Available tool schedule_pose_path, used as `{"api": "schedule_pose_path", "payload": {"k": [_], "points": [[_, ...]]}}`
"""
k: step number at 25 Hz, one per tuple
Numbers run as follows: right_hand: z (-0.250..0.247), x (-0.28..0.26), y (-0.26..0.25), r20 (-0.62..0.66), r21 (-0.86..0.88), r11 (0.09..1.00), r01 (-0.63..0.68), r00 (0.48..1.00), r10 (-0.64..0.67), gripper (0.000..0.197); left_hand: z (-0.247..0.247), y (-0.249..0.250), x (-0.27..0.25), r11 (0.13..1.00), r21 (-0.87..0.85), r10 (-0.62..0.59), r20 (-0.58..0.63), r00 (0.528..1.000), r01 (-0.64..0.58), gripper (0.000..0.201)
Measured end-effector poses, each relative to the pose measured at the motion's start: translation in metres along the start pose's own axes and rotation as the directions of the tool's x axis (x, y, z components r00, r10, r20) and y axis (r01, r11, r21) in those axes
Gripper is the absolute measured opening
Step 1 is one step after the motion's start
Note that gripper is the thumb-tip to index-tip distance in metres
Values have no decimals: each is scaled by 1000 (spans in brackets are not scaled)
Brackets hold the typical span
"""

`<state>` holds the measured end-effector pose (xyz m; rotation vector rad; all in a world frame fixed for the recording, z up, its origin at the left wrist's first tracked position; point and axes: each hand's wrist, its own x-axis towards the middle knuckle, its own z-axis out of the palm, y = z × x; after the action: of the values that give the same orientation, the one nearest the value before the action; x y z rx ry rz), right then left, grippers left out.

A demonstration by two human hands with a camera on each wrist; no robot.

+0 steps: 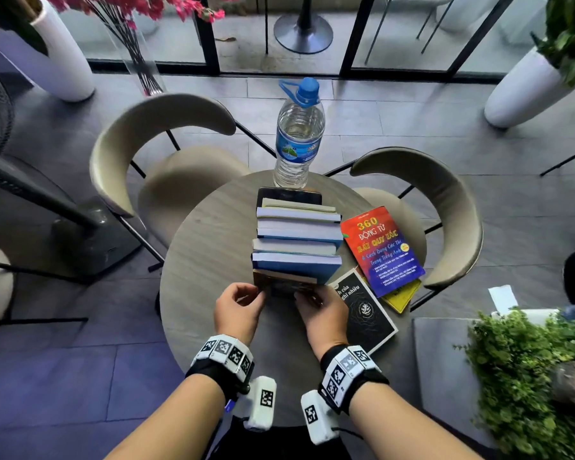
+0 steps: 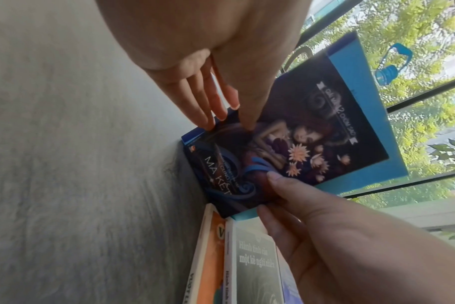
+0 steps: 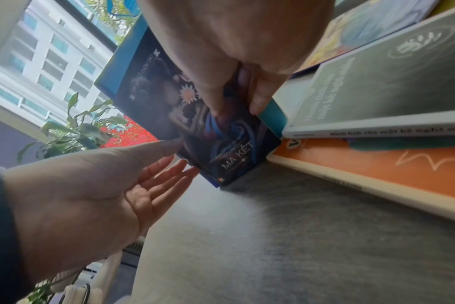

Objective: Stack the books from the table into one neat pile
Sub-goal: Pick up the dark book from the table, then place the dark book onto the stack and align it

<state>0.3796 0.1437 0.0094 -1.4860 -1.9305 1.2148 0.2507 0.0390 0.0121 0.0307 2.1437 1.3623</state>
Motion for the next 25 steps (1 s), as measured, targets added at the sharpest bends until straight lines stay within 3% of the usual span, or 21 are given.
{"api": "schedule_pose_path", "payload": {"k": [9,14,17,19,21,25], "points": [[6,-6,0,-102,52,992,-116,987,121,15,3,-3,0,997,77,-16,54,998,12,18],[-7,2,6,94,31,966,-255,963,251,13,11,-3,-4,996,83,-57,194,979,41,13],[-38,11,12,315,14,924,-382,879,359,14,18,-7,-11,987,153,-84,291,953,40,13],[-66,22,25,406,-118,930,-349,837,366,14,25,-9,-19,977,210,-105,344,933,33,19],[-92,35,38,349,-296,923,-244,872,343,23,36,-9,-30,974,214,-146,348,926,73,26],[-124,44,50,145,-497,850,-178,948,283,55,73,-24,-43,957,153,-285,324,902,248,39]]}}
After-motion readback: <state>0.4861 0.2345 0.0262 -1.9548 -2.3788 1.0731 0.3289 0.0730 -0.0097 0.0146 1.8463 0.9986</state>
